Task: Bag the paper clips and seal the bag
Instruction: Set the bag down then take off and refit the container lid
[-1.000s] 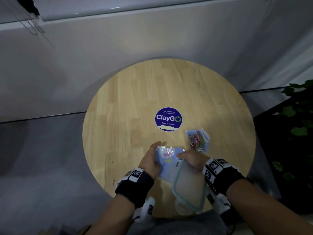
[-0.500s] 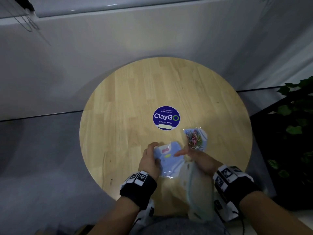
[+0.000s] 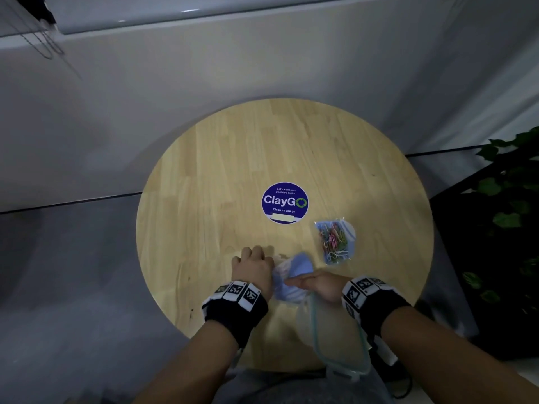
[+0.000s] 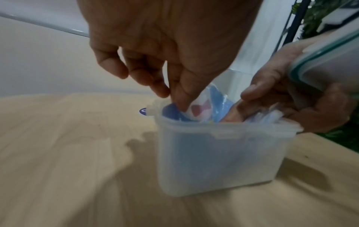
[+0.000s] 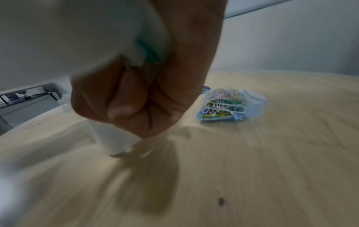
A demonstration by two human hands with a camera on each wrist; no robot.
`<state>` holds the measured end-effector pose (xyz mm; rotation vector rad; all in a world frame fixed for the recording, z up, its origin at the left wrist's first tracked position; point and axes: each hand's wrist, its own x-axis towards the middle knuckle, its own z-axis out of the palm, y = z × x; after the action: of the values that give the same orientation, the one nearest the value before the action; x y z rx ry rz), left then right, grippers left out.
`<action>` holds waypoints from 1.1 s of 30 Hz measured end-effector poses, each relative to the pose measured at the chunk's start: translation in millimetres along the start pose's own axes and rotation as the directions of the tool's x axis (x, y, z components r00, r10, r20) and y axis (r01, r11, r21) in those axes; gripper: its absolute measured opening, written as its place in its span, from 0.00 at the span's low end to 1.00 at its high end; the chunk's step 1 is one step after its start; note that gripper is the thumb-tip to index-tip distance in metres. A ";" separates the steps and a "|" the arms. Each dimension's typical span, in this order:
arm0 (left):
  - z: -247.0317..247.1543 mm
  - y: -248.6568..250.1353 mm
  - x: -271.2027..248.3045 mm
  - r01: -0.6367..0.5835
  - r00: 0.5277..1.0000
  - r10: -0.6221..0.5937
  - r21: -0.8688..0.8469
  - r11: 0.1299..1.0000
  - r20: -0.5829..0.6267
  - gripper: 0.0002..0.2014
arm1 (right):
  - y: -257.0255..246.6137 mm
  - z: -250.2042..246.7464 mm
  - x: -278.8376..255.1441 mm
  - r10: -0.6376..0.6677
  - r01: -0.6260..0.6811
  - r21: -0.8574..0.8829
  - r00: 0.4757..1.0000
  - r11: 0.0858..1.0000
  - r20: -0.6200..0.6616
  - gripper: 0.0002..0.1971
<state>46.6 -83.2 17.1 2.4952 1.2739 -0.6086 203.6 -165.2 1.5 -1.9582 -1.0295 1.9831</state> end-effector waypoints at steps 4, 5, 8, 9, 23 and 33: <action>5.8 -3.4 7.7 -0.043 0.998 0.046 -0.061 0.997 0.046 0.15 | 1.0 2.5 17.3 0.101 -0.102 -0.012 0.991 0.995 -0.090 0.44; 5.6 -3.9 9.7 -0.047 0.994 0.054 -0.074 0.996 0.099 0.15 | 1.3 1.1 20.2 0.113 -0.120 -0.062 0.988 0.991 -0.103 0.44; 3.2 -3.5 13.5 -0.012 0.976 0.037 -0.118 0.993 0.213 0.15 | -4.2 -7.0 16.8 0.093 -0.118 -0.263 0.990 0.957 -0.108 0.43; 2.5 -2.6 13.3 0.009 0.974 0.020 -0.127 0.992 0.227 0.15 | -6.1 -11.5 15.5 0.066 -0.097 -0.329 0.993 0.940 -0.103 0.41; 22.3 -5.4 -3.2 0.083 0.982 -0.024 -0.312 0.946 0.187 0.15 | -2.8 -20.0 2.6 -0.095 0.142 0.072 0.887 0.987 -0.451 0.15; 46.5 -15.8 -18.6 -0.050 0.999 0.033 -0.707 0.706 -0.038 0.16 | 4.4 -13.8 14.1 -0.152 0.160 -0.018 0.888 0.987 -0.433 0.13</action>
<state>12.7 -106.7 -15.4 1.8638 1.1568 -0.0318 216.2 -155.7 -11.1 -2.0960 -1.0050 1.3744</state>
